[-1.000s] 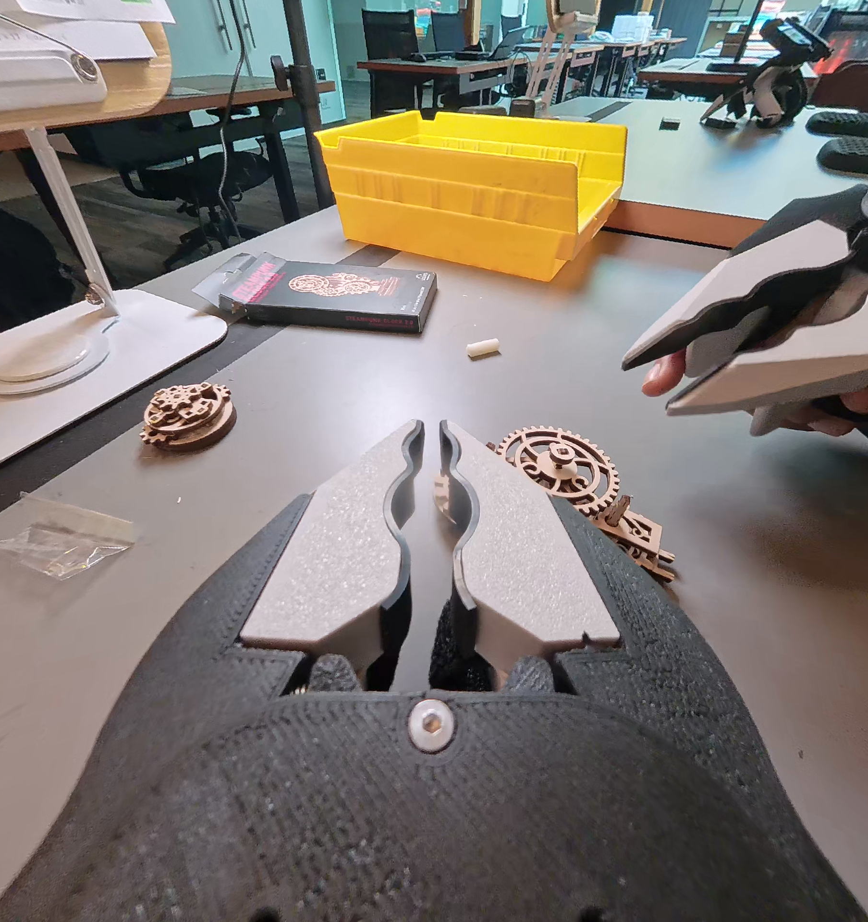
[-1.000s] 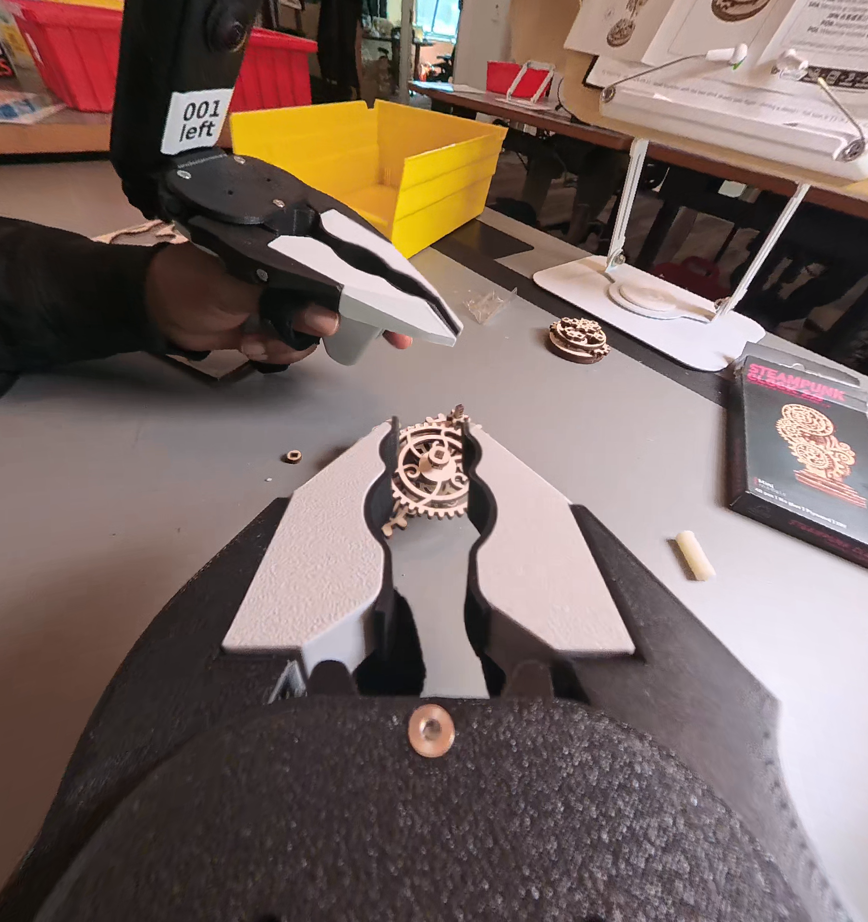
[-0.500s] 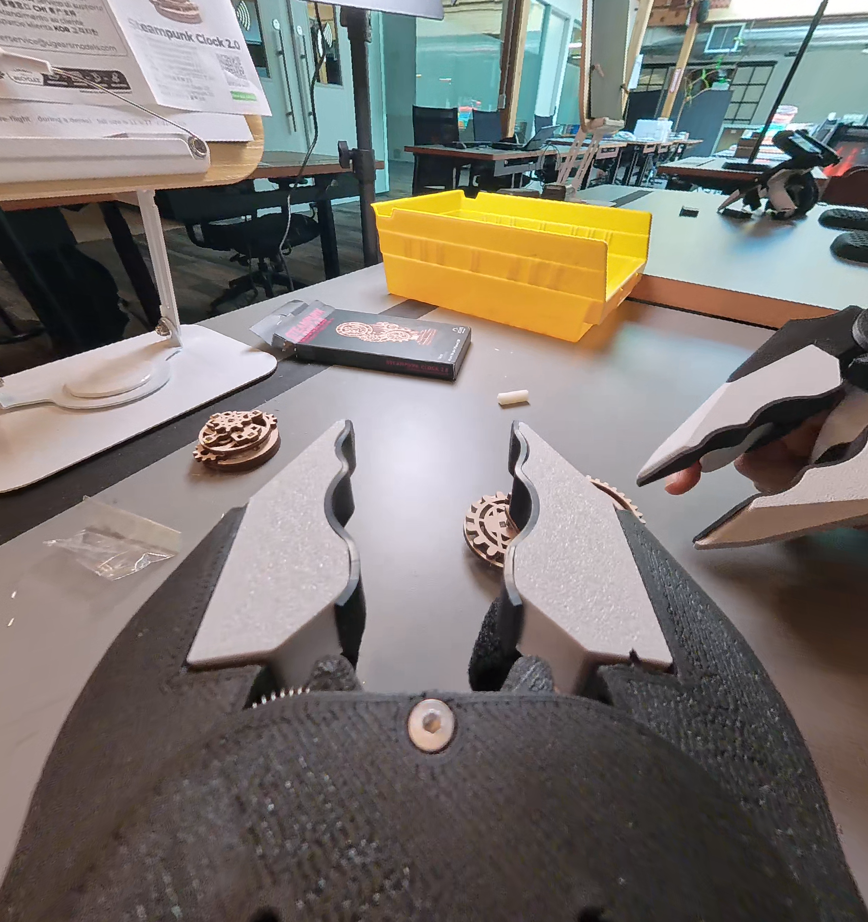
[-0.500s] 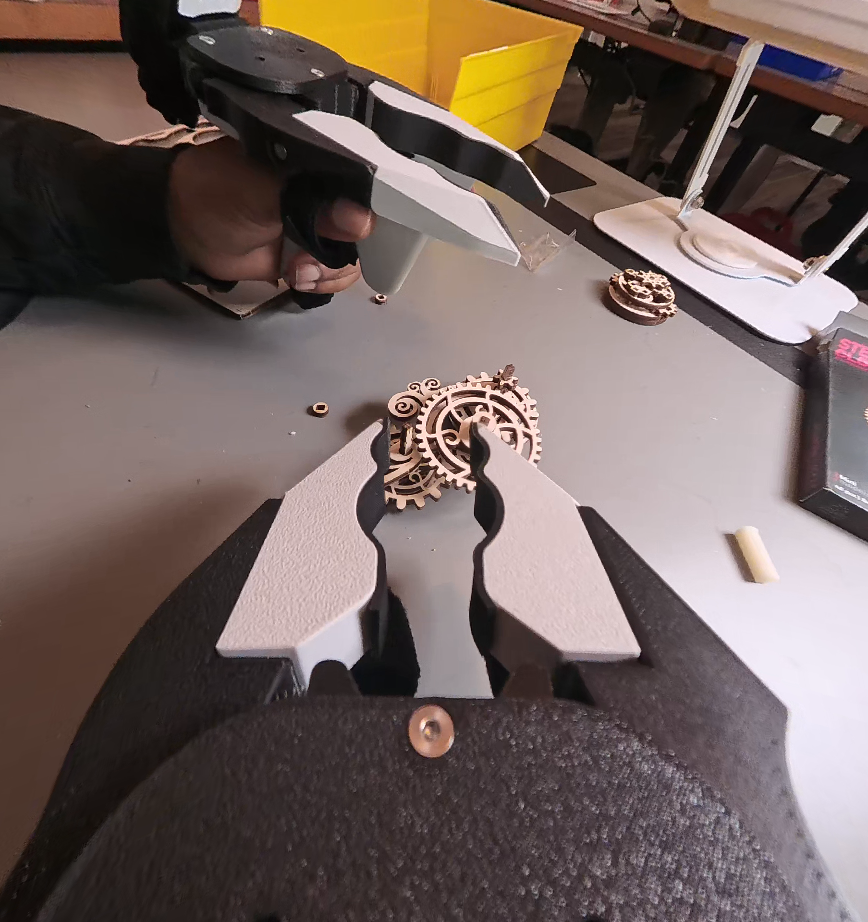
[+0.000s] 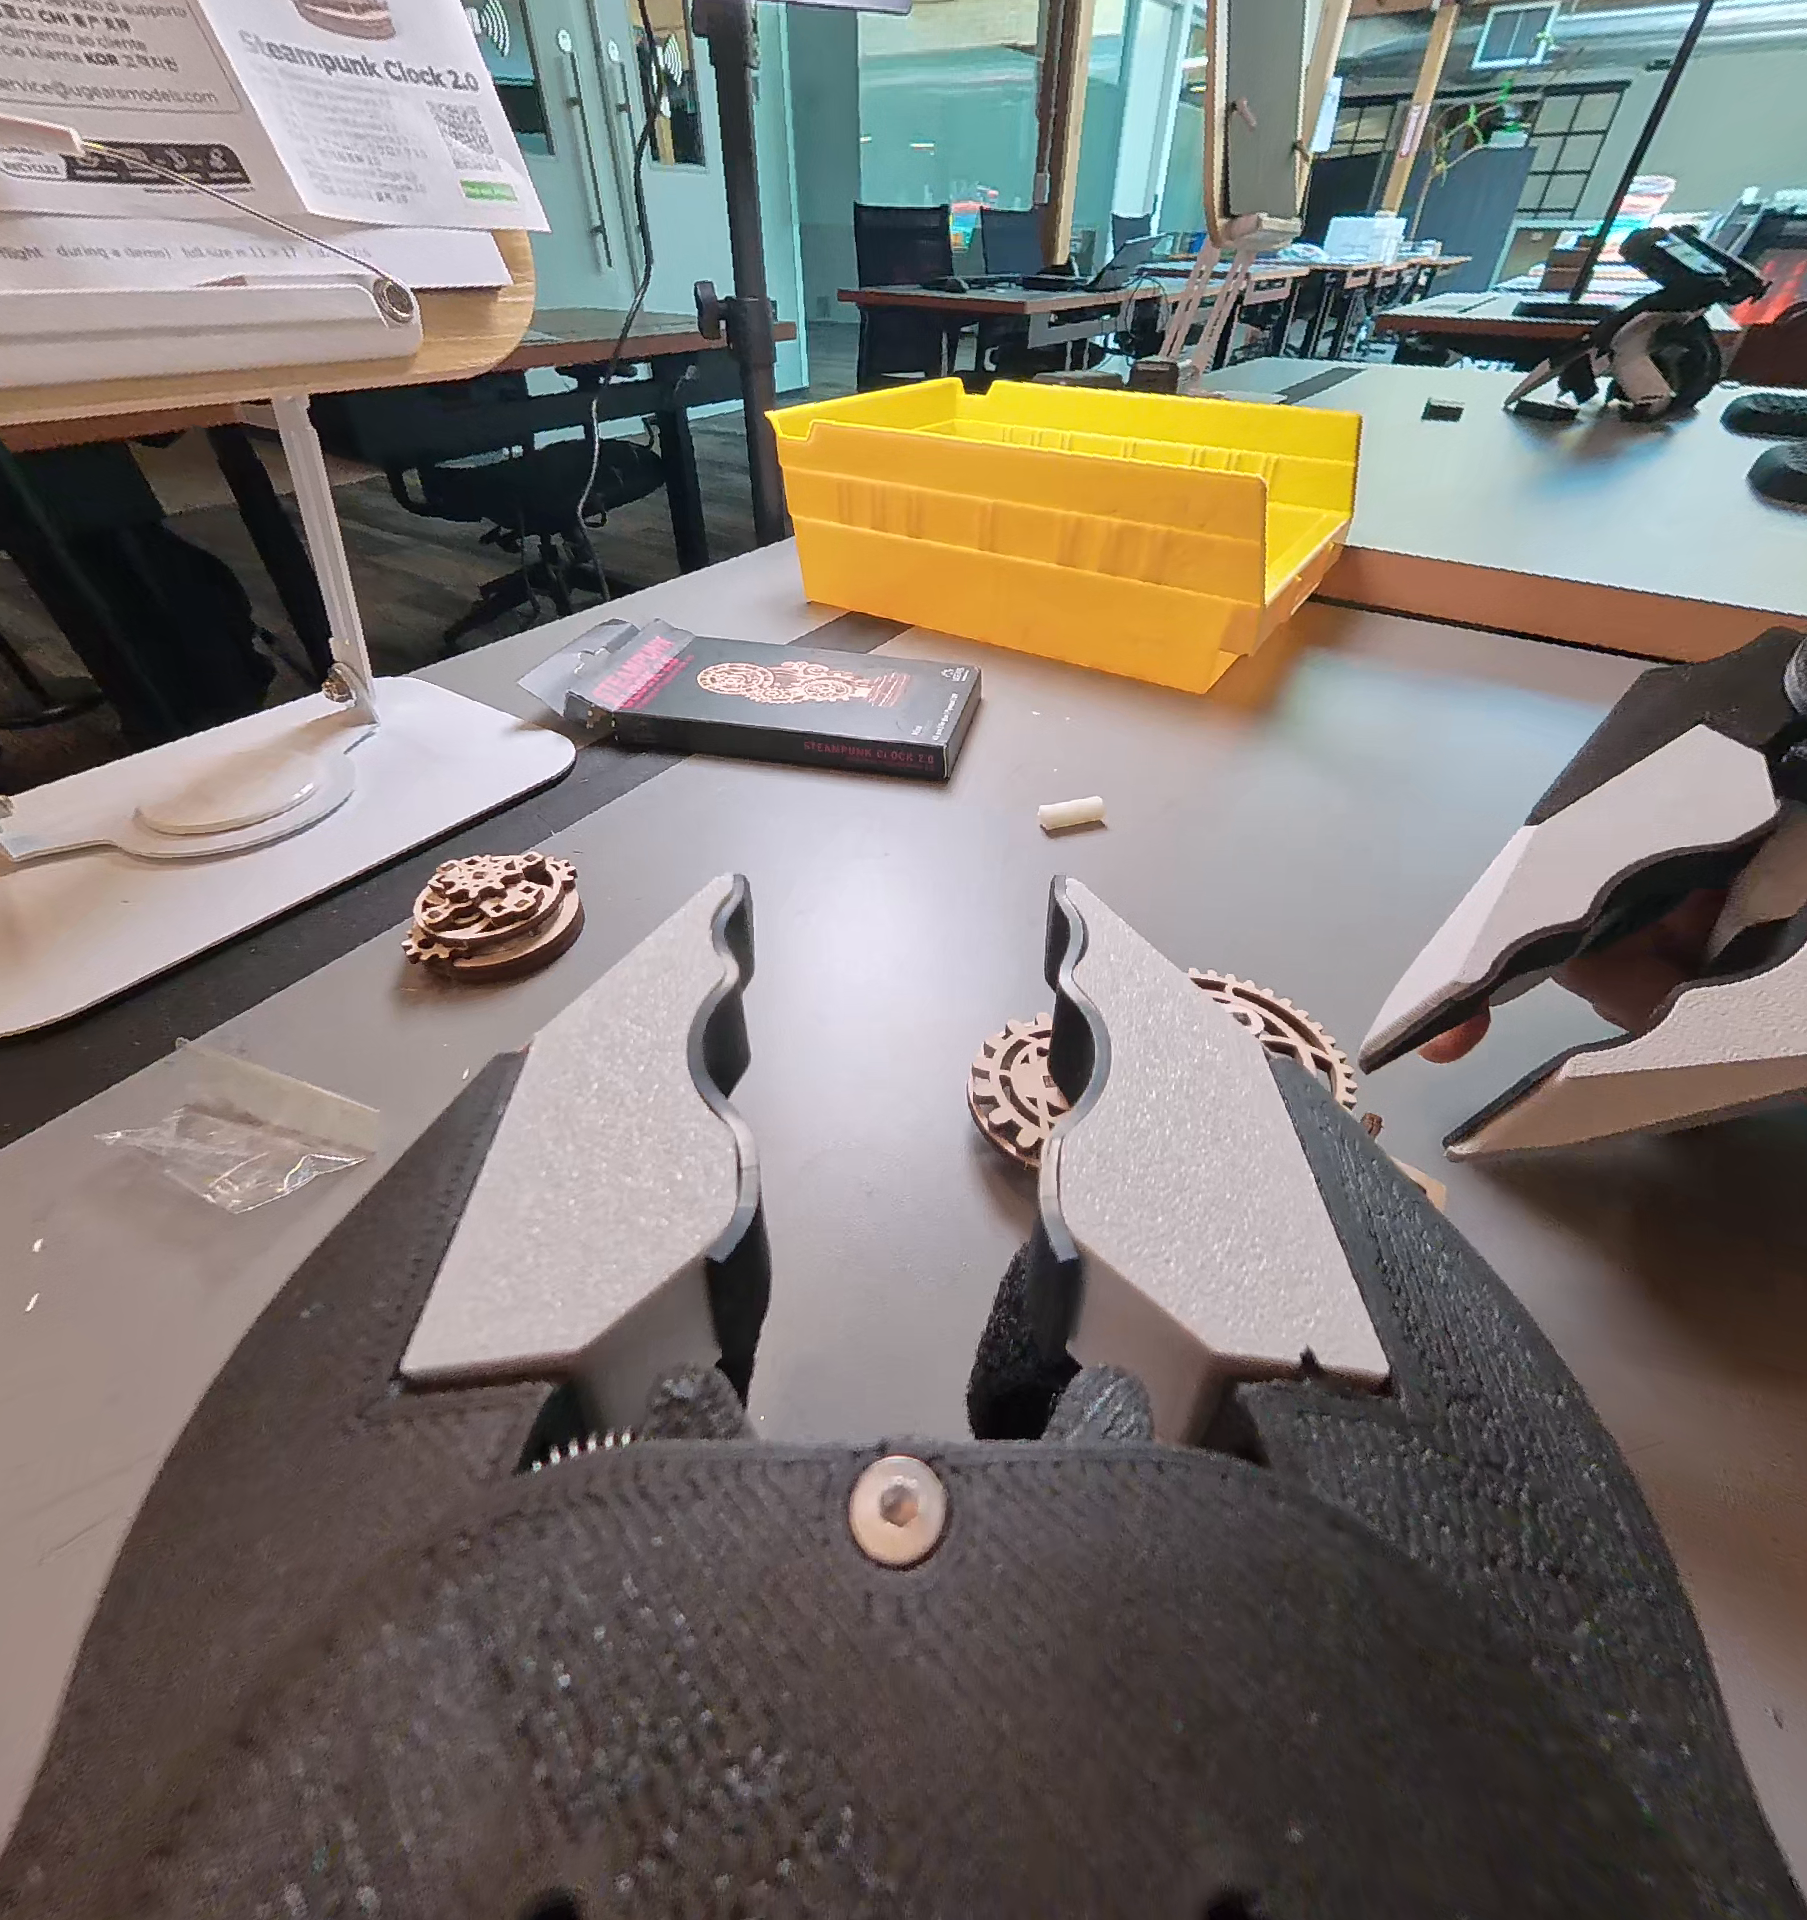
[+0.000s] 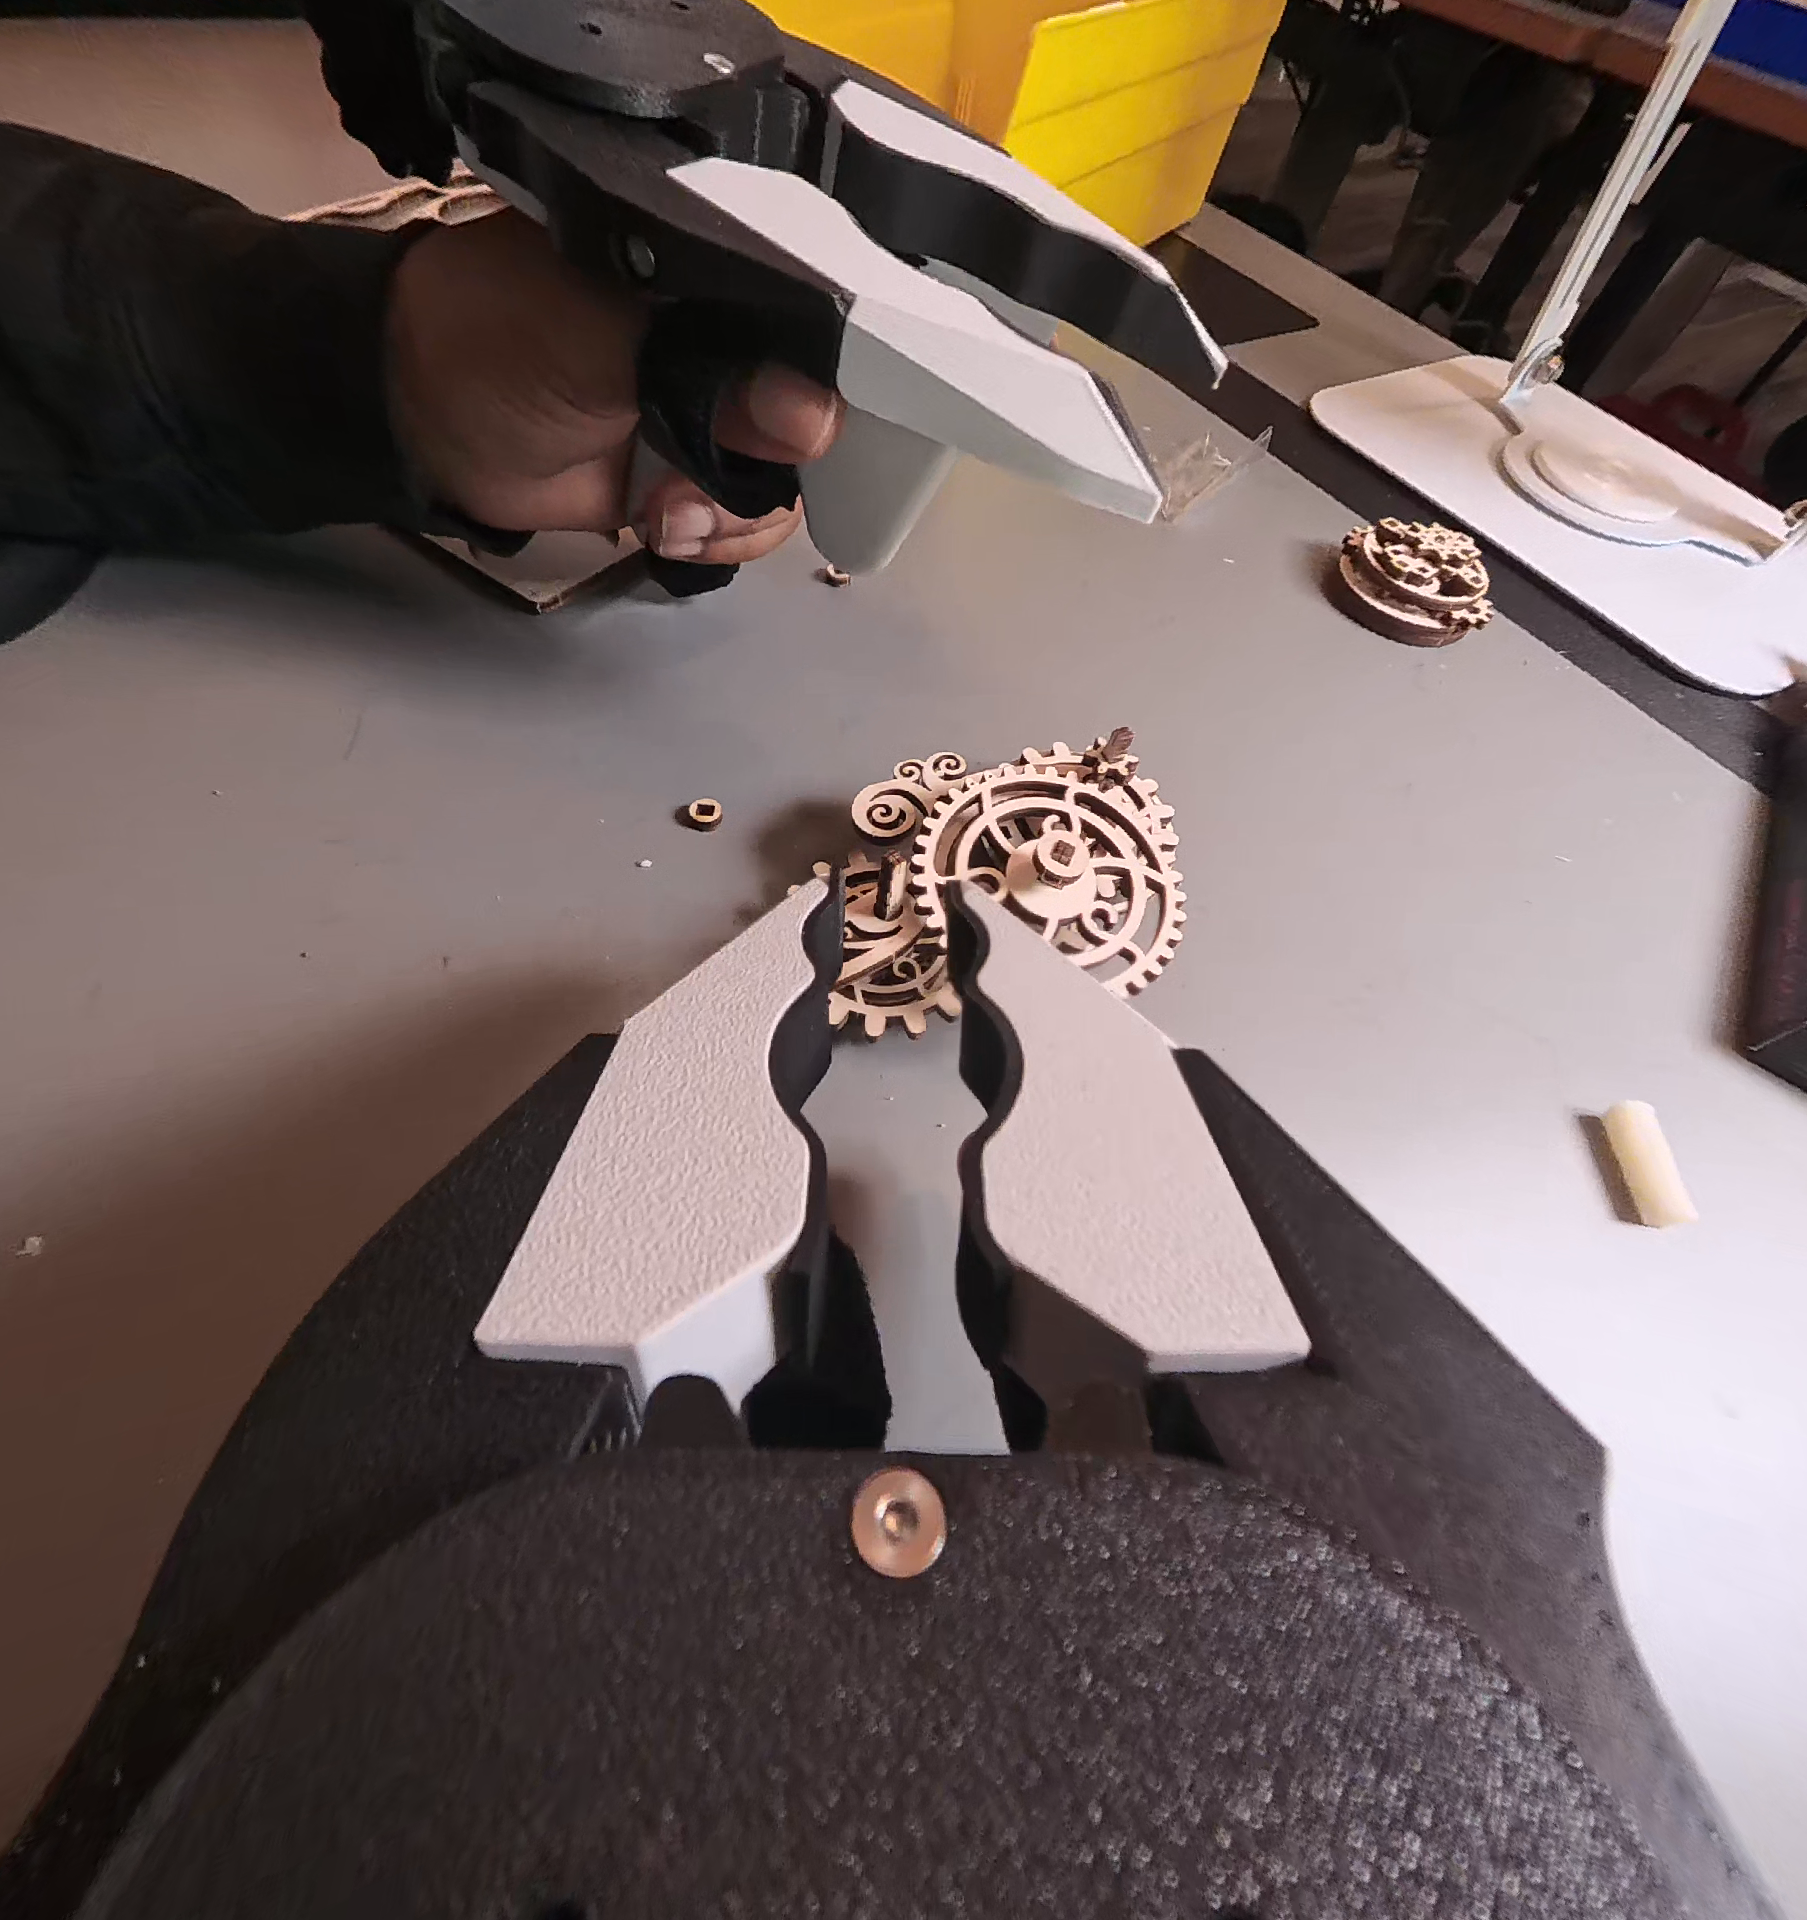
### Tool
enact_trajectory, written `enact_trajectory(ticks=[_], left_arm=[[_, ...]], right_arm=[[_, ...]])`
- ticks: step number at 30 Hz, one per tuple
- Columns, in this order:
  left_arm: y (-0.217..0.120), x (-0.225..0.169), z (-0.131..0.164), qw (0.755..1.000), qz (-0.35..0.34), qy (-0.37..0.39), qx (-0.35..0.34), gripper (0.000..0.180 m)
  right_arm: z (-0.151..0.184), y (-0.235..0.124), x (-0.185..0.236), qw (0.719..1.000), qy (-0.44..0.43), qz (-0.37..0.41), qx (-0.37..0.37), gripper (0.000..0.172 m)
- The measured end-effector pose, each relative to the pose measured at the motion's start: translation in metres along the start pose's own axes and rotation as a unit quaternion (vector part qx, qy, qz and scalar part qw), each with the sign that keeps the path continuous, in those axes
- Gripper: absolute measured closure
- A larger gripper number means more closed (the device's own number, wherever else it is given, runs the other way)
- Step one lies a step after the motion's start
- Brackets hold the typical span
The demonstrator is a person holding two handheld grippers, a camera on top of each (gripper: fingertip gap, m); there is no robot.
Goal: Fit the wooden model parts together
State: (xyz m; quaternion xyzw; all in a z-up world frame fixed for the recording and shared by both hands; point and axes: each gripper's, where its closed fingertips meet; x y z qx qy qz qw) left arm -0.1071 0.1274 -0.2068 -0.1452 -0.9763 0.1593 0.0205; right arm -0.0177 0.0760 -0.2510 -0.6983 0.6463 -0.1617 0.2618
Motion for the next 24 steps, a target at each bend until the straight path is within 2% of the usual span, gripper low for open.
enact_trajectory(ticks=[6,9,16,19,22,24], left_arm=[[0.001,-0.001,0.001,1.0,-0.001,0.005,0.002,0.126],[0.001,-0.001,0.002,1.0,0.0,0.005,0.004,0.128],[0.001,-0.001,0.002,1.0,-0.001,0.006,0.006,0.129],[0.001,-0.001,0.003,1.0,-0.001,0.006,0.006,0.13],[0.002,-0.001,0.004,1.0,-0.001,0.007,0.008,0.13],[0.003,-0.001,0.005,1.0,-0.001,0.008,0.011,0.131]], right_arm=[[0.005,0.005,-0.001,1.0,-0.004,0.007,0.024,0.161],[0.011,0.005,-0.008,0.999,-0.011,0.029,0.038,0.171],[0.011,-0.006,-0.027,0.998,0.015,0.053,0.027,0.172],[-0.002,-0.01,-0.018,0.999,0.026,0.026,-0.007,0.164],[-0.008,-0.003,-0.005,0.999,0.03,0.006,-0.008,0.138],[-0.009,0.003,0.0,1.0,0.027,0.01,-0.001,0.135]])
Point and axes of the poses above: each gripper's, where its closed fingertips meet, y out along the fingers, z out of its underside, x = y × z across the jaws, and after that the axes turned 10 degrees about x, right-handed
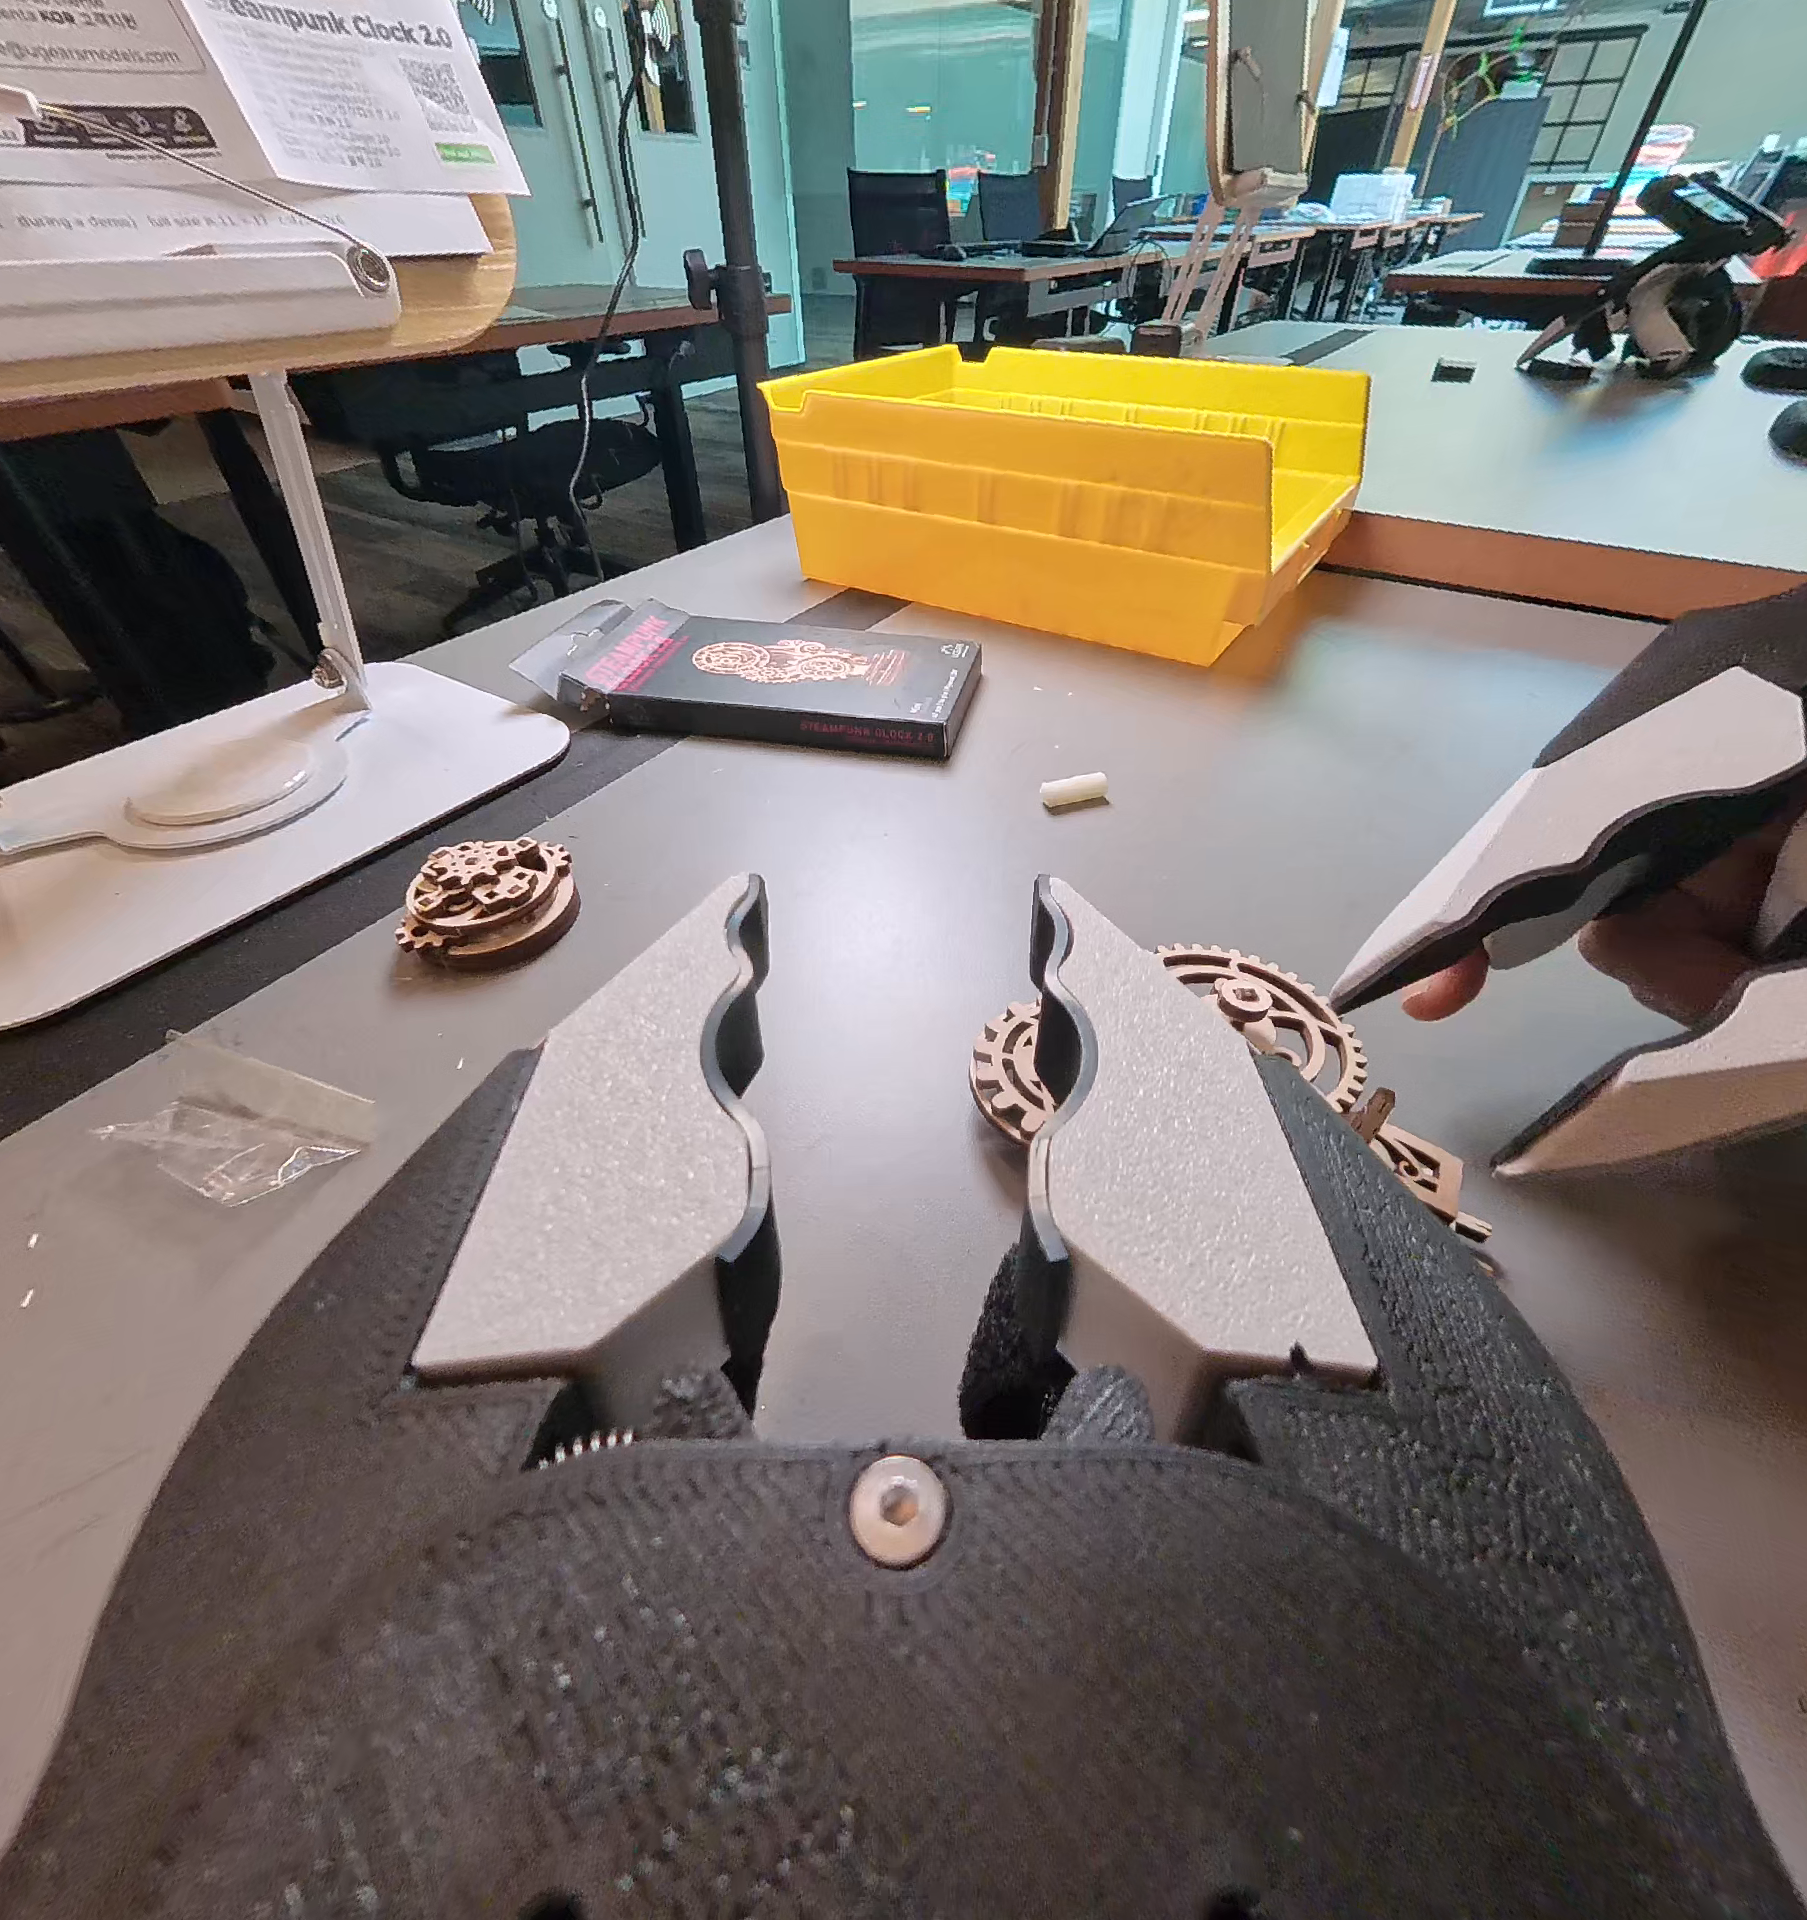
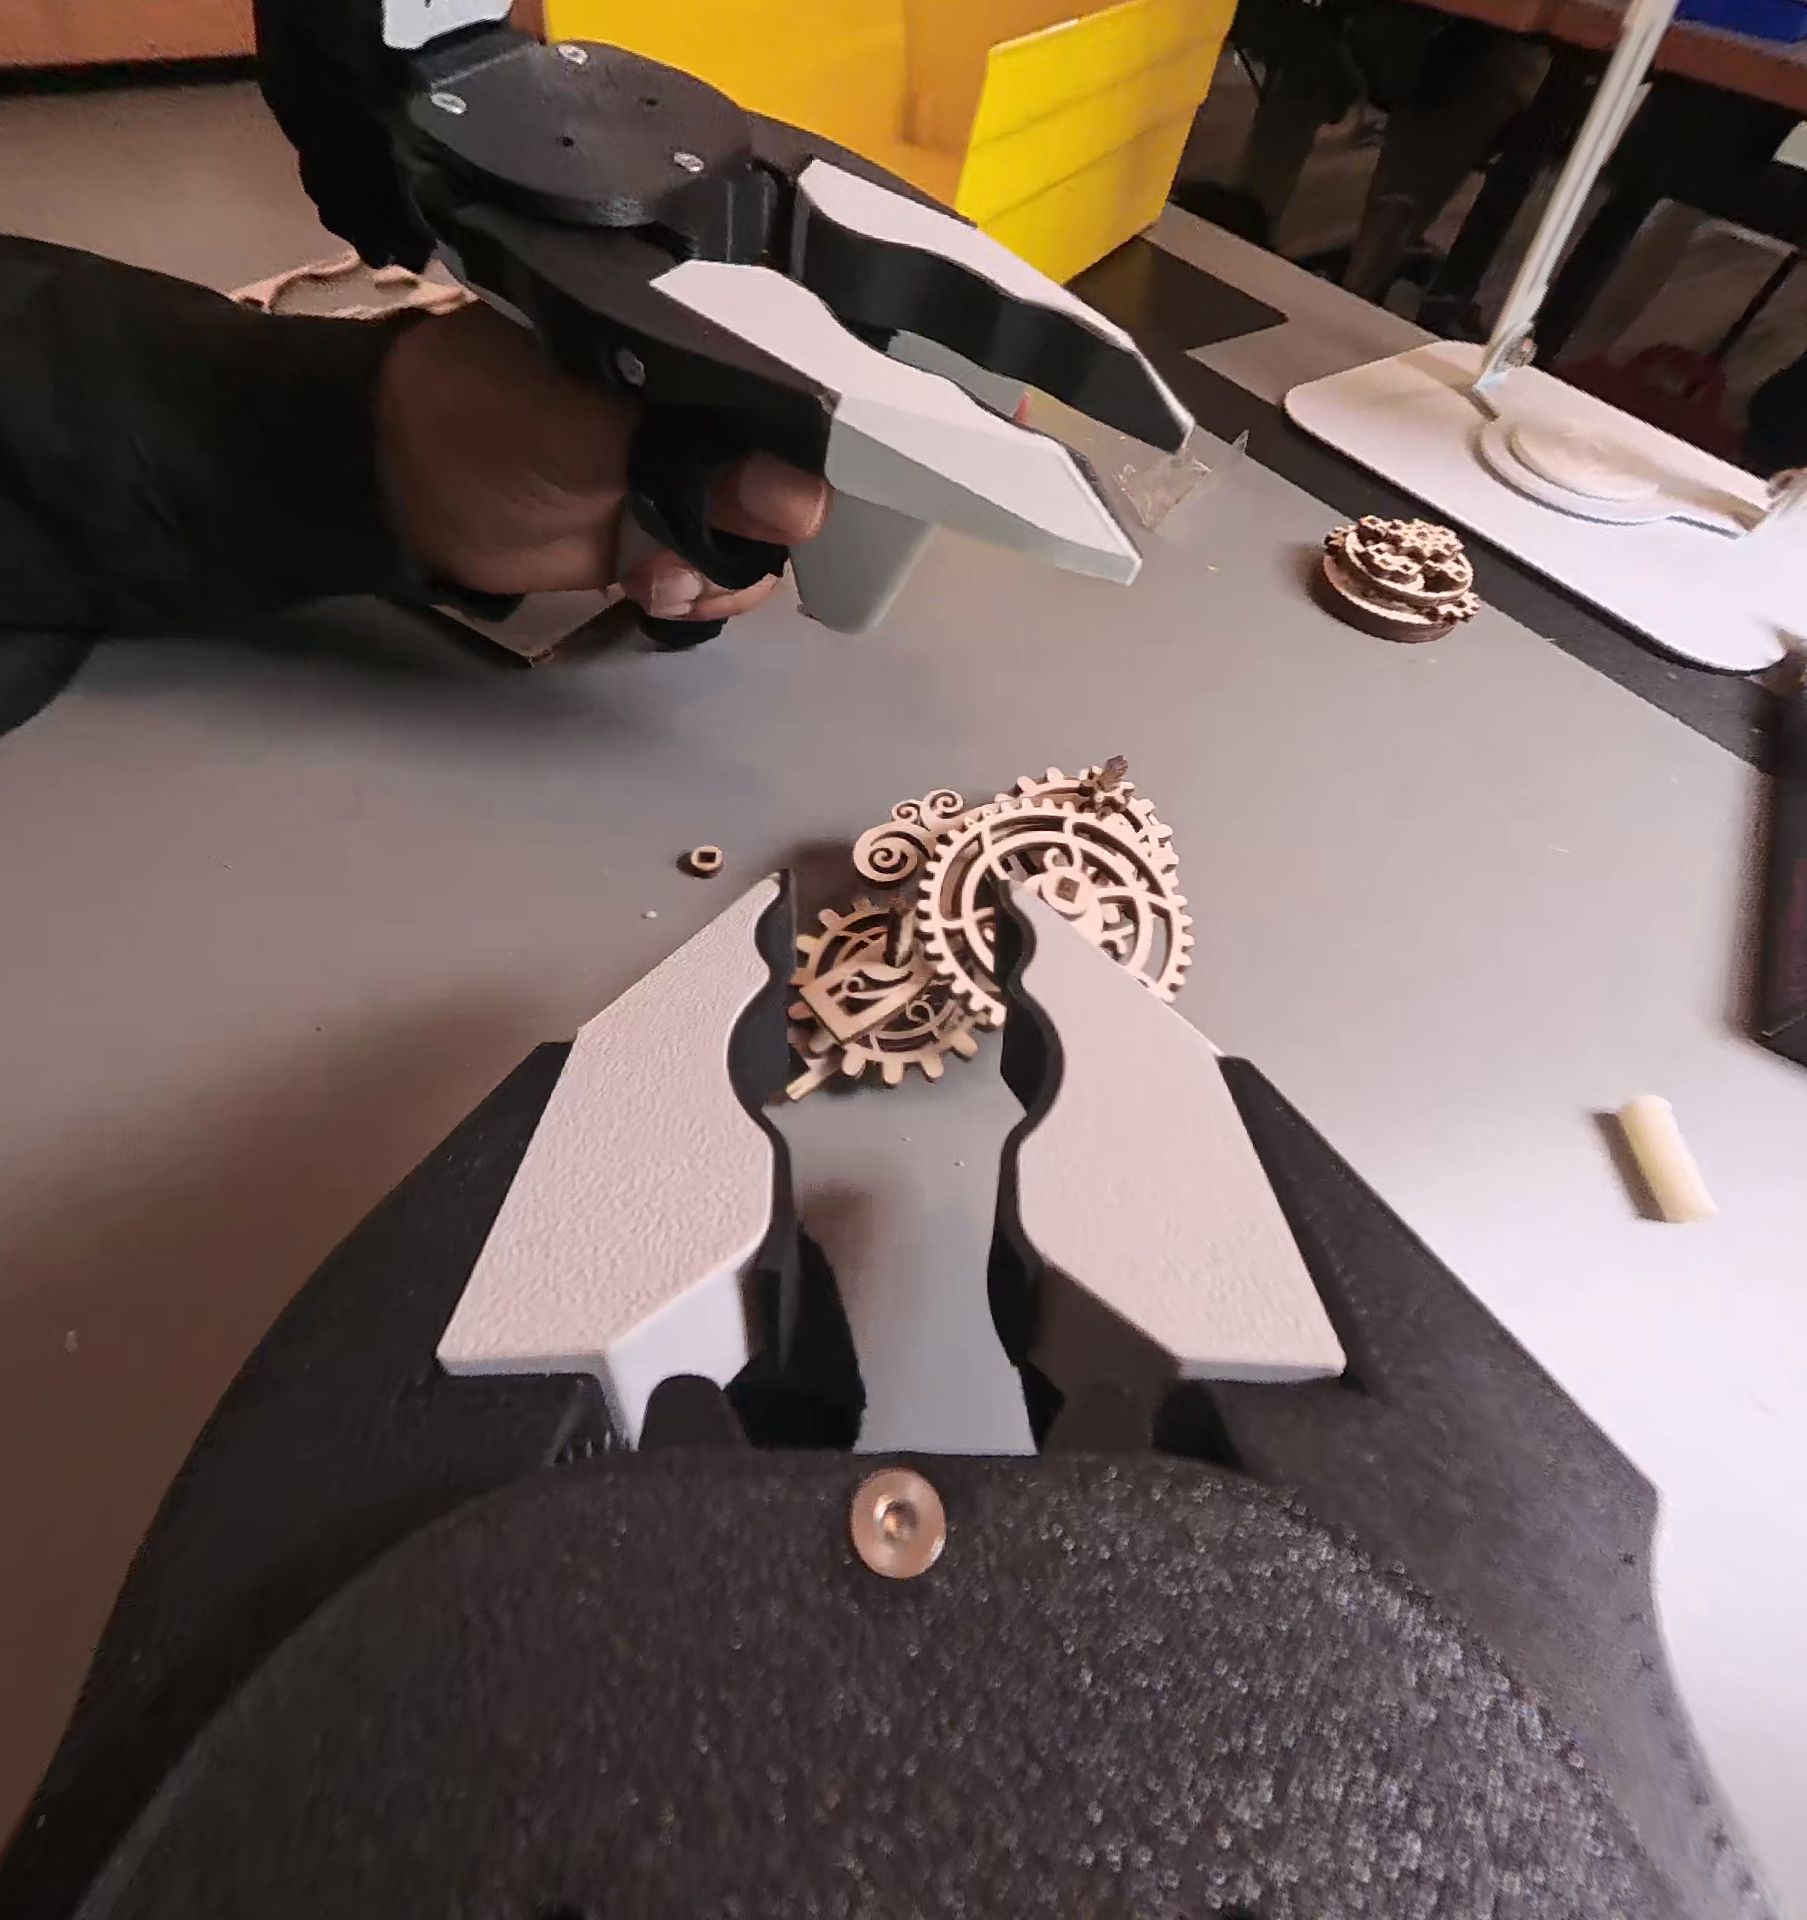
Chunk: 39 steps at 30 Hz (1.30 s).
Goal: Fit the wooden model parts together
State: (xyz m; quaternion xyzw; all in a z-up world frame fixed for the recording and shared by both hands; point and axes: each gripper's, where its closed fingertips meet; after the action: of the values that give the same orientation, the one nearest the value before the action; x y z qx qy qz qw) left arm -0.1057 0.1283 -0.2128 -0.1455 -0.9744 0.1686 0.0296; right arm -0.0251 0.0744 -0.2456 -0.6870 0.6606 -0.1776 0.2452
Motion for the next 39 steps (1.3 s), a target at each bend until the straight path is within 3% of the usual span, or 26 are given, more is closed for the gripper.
enact_trajectory(ticks=[13,27,39], left_arm=[[0.0,0.002,0.0,1.0,0.0,-0.003,-0.001,0.132],[-0.001,0.001,-0.001,1.0,0.002,-0.004,0.001,0.135],[0.0,0.001,0.0,1.0,0.003,-0.004,0.005,0.137]], right_arm=[[0.016,0.002,-0.025,0.997,0.006,0.064,0.037,0.159],[0.025,0.0,-0.034,0.997,0.049,0.039,0.047,0.147],[0.021,0.001,-0.03,0.998,0.026,0.043,0.048,0.162]])
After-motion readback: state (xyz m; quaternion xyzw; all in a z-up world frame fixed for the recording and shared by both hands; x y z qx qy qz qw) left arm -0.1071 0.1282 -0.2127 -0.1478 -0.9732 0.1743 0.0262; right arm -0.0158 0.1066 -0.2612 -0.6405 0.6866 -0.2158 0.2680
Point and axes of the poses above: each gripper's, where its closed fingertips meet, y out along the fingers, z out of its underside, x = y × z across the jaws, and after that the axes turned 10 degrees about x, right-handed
